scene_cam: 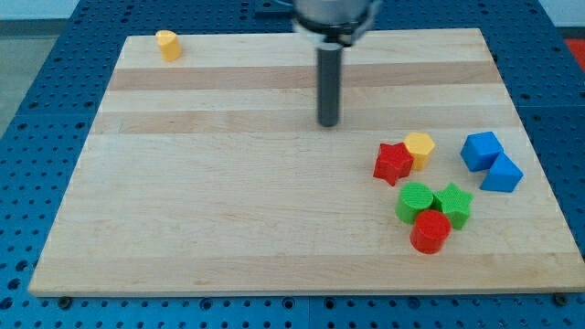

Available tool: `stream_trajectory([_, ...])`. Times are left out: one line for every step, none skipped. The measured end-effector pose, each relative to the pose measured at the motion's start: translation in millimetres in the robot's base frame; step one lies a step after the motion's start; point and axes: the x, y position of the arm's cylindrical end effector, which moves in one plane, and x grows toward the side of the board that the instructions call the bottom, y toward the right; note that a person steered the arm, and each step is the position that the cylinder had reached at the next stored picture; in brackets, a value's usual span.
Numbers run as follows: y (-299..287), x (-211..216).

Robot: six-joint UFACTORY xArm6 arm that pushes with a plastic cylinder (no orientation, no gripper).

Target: Slide the blue triangle to the left

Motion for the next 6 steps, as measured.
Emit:
stream_trajectory([73,-1])
stream_trajectory([153,0])
stream_trajectory([214,0])
stream_trajectory([250,23])
stream_trajectory([257,55])
stream_trajectory([248,82])
